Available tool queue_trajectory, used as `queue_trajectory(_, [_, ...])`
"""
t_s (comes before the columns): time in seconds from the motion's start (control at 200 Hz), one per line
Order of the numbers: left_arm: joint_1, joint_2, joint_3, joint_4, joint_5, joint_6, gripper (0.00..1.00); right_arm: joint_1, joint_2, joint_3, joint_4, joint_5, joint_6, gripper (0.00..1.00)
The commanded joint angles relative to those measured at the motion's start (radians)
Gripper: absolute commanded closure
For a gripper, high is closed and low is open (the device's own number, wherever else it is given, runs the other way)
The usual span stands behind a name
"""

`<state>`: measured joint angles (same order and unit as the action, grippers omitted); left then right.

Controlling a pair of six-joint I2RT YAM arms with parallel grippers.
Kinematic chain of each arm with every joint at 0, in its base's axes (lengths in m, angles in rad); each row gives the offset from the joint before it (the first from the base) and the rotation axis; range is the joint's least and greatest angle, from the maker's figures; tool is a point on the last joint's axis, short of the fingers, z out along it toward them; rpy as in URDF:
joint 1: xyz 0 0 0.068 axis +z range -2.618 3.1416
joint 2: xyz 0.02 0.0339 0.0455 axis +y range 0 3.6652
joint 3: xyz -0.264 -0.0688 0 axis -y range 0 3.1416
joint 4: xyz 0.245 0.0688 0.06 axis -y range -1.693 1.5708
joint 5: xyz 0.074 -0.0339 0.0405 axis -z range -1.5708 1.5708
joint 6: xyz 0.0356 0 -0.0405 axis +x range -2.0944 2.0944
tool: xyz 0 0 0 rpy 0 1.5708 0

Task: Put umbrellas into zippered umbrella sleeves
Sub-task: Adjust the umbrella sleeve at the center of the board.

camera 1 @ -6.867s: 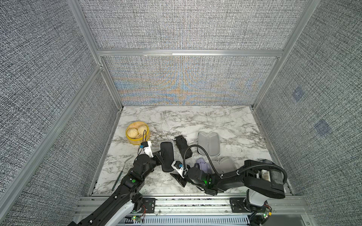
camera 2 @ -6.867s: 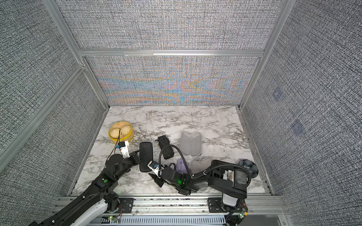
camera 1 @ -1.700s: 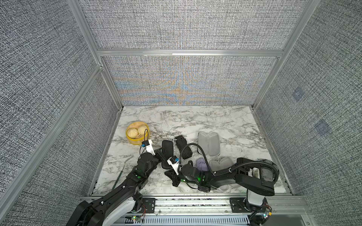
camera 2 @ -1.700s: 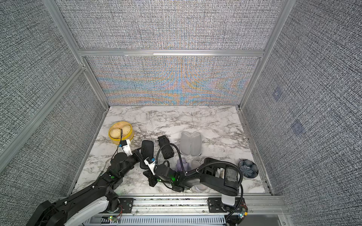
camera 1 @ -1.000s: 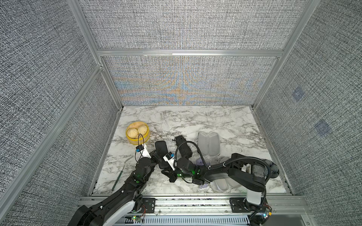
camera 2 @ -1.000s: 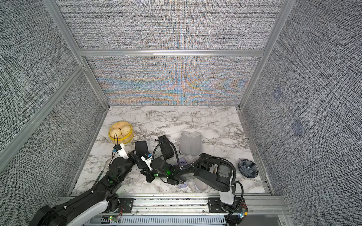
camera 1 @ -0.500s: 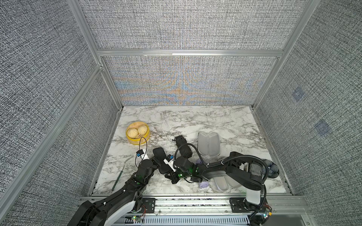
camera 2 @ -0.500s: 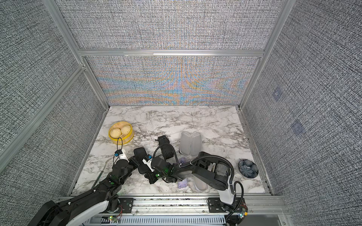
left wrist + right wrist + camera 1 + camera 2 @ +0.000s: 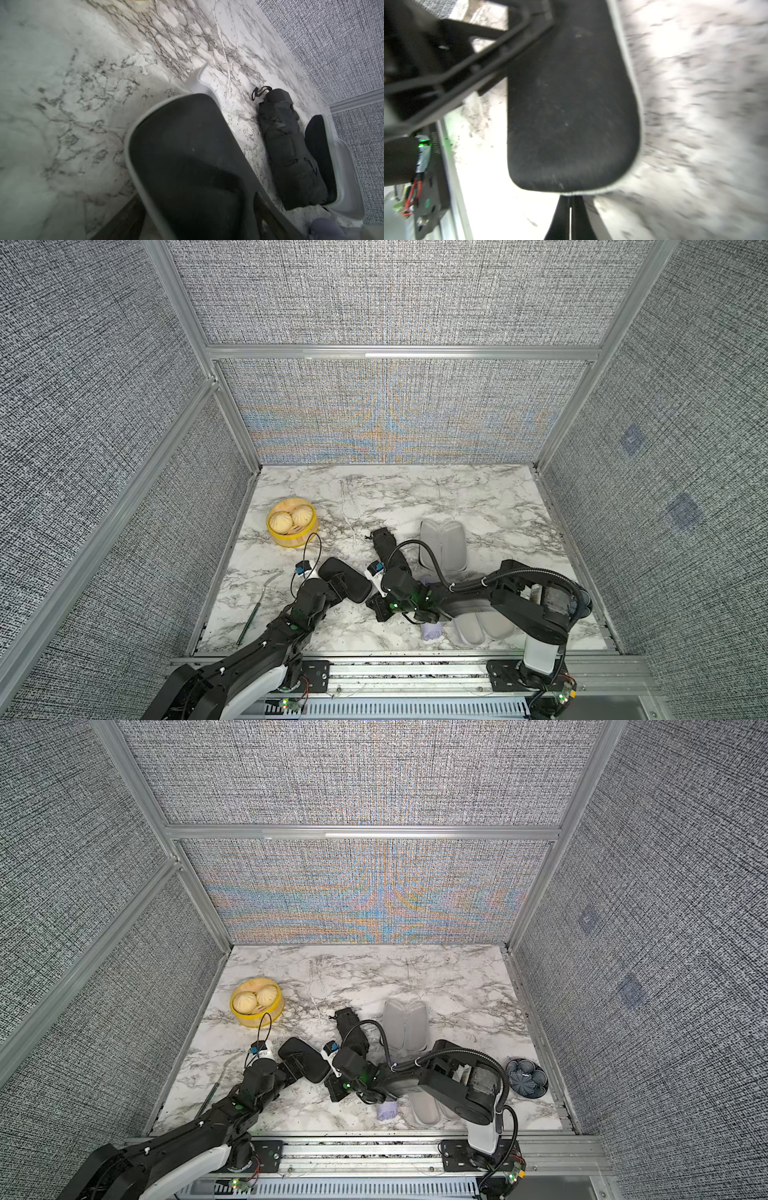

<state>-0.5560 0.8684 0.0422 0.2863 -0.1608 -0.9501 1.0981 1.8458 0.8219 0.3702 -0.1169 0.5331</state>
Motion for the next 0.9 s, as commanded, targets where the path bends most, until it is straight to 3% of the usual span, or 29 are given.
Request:
queue_trajectory(0.0, [-0.001,-0.047,0.021,-0.199,-0.024,0.015,0.13,-0.017,-0.027,-0.02,-0.082,0.073,-0.021,1.0])
queue_trajectory(0.17, [0.0,-0.197,0.041,-0.289,-0.087,0.055,0.09,-0.038,-0.045,-0.024,-0.127,0.089,-0.045,1.0])
queue_trajectory(0.36, [0.001,-0.329,0.112,-0.485,-0.248,0.079,0.08,-0.079,-0.074,-0.052,-0.126,0.1,-0.051,1.0])
queue_trajectory(0.415, [0.001,-0.329,0.1,-0.43,-0.249,0.097,0.0,-0.083,-0.076,-0.055,-0.123,0.1,-0.056,1.0])
queue_trajectory(0.571, [0.001,-0.129,0.131,-0.233,-0.135,0.177,0.0,-0.083,-0.07,-0.052,-0.106,0.077,-0.071,1.0])
queue_trajectory(0.716, [0.0,0.114,0.21,-0.238,-0.056,0.176,0.12,-0.082,-0.068,-0.056,-0.103,0.061,-0.081,1.0])
queue_trajectory(0.896, [0.0,0.244,0.168,-0.075,0.056,0.156,0.31,-0.071,-0.074,-0.067,-0.089,0.037,-0.076,1.0])
